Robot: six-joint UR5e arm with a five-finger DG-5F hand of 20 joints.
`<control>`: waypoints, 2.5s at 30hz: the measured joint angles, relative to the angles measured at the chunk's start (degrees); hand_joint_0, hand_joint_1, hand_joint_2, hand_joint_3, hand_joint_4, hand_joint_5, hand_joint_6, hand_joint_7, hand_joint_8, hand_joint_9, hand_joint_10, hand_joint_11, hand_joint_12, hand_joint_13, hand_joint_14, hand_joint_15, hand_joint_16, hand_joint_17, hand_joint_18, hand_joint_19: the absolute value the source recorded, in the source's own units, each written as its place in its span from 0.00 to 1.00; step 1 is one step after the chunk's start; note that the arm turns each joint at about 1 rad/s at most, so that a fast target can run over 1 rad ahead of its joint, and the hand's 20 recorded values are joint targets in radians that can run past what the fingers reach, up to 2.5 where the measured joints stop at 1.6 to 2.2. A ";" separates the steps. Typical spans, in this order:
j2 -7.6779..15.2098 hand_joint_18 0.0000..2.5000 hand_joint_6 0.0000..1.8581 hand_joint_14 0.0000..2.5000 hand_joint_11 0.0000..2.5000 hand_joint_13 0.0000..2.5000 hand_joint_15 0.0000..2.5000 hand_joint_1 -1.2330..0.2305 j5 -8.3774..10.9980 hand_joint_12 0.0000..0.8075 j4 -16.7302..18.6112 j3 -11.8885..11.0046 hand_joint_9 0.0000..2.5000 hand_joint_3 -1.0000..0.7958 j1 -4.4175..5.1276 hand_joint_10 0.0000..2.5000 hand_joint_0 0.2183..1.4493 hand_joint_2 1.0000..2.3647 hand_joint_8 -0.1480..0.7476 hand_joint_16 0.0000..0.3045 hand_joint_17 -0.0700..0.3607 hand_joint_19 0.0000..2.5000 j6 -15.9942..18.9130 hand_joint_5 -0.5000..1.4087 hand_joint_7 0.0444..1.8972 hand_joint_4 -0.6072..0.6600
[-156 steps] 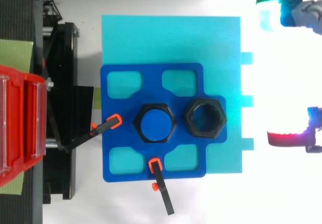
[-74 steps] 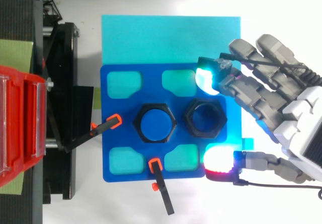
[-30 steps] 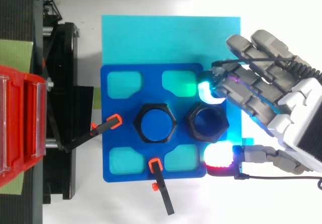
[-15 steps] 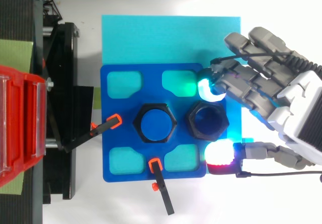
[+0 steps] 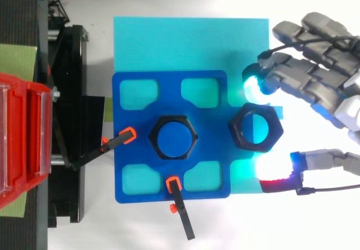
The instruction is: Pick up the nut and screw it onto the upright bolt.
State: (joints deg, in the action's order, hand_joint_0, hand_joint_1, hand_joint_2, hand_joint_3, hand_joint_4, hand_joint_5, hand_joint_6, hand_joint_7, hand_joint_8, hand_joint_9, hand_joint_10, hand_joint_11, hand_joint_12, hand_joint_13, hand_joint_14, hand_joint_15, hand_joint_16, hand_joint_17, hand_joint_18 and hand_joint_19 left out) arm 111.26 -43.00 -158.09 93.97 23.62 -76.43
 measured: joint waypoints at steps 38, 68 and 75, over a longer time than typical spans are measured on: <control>4.93 0.16 0.35 0.00 0.04 0.19 0.00 0.46 -15.46 0.46 2.89 -13.19 0.23 0.28 -5.90 0.00 0.25 0.00 0.53 0.15 0.40 0.00 -8.60 0.17 0.61 0.73; 8.30 0.16 0.35 0.00 0.04 0.19 0.00 0.46 -21.10 0.46 2.52 -13.20 0.23 0.28 -7.84 0.00 0.25 0.00 0.53 0.15 0.41 0.00 -6.84 0.17 0.61 0.72; 8.32 0.17 0.35 0.00 0.04 0.19 0.00 0.46 -21.72 0.46 2.68 -13.20 0.23 0.28 -8.05 0.00 0.25 0.00 0.53 0.15 0.41 0.00 -6.80 0.17 0.61 0.72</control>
State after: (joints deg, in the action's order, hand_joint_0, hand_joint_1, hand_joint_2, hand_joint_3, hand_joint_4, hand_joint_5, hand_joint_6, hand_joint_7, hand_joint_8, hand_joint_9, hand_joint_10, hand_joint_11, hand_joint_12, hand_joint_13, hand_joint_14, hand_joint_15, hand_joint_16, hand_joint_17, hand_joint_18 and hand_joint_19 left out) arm 119.58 -64.72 -155.41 80.77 15.57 -83.24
